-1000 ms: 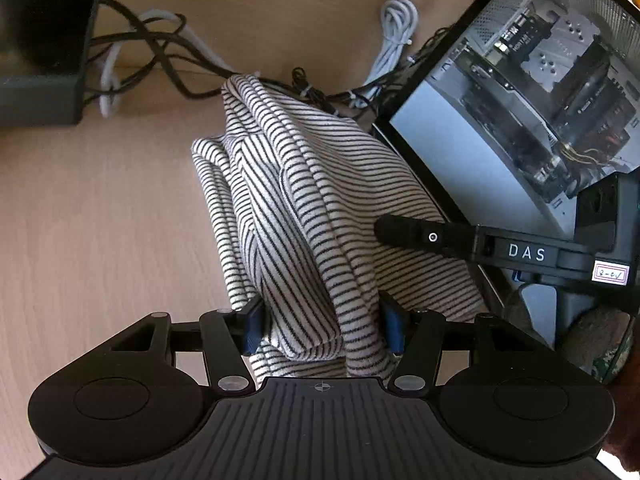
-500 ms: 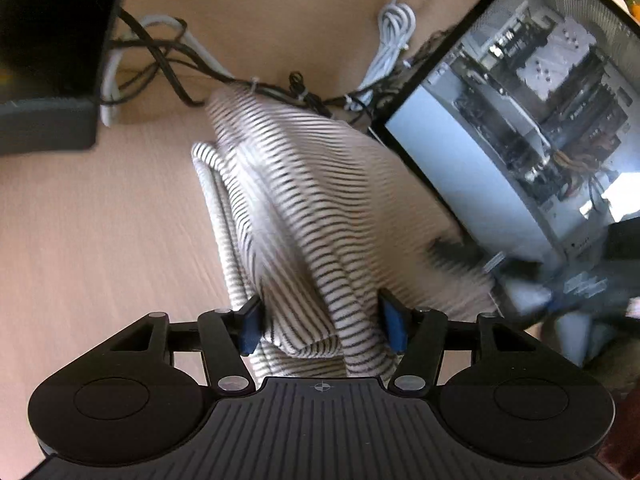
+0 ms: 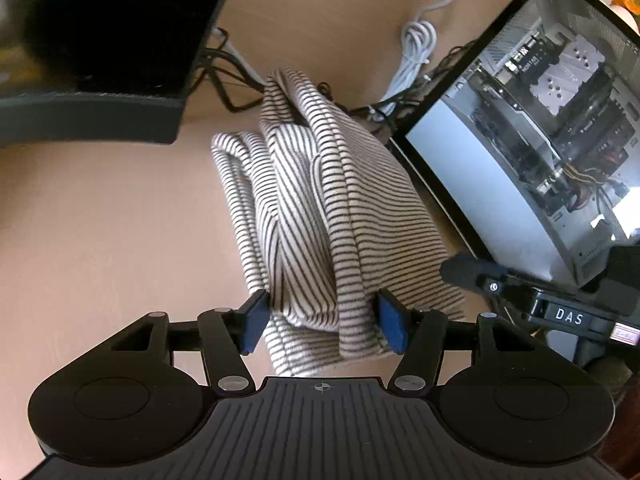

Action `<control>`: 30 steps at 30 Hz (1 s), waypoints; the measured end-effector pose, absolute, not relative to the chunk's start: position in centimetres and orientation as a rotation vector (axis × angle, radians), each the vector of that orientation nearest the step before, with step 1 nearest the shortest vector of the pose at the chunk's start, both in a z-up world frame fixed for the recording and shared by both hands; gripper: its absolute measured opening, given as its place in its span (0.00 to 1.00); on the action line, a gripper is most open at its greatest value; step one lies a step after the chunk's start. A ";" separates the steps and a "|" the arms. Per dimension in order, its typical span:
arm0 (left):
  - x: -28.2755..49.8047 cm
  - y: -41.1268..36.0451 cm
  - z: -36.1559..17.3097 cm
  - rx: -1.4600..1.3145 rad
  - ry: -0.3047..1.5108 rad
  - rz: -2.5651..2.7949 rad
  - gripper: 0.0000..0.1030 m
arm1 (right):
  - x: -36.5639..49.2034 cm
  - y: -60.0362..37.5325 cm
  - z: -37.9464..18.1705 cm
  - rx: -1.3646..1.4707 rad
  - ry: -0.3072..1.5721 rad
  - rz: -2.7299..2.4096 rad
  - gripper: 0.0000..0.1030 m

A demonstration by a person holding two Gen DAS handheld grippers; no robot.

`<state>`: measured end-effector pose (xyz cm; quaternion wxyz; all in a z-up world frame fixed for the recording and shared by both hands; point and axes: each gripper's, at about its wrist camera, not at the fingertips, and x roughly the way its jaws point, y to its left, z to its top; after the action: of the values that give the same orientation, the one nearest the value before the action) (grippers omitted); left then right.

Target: Fold clothes

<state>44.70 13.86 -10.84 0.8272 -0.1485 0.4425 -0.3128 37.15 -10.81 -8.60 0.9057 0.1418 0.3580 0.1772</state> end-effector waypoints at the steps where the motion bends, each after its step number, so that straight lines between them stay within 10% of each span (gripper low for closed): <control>1: 44.7 13.7 -11.0 -0.318 0.948 -0.671 0.61 | 37.3 -11.3 -9.2 0.348 0.767 0.375 0.72; 10: 44.6 11.0 -11.0 -0.336 0.910 -0.793 0.61 | 37.0 -9.7 -5.0 0.146 0.669 0.461 0.44; 16: 42.5 11.3 -8.9 -0.323 0.879 -0.752 0.61 | 37.1 -8.1 -8.2 -0.097 0.744 0.377 0.43; 23: 44.0 9.1 -4.1 -0.336 0.661 -0.737 0.83 | 37.0 -7.9 -8.2 -0.127 0.726 0.383 0.44; 30: 48.1 8.5 -8.4 -0.280 0.776 -0.606 0.67 | 36.8 -7.1 -6.7 -0.158 0.711 0.389 0.78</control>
<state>48.14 8.47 -8.41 0.8718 -0.1341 0.3713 -0.2901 36.76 -7.14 -6.74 0.9160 -0.0767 0.3454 0.1890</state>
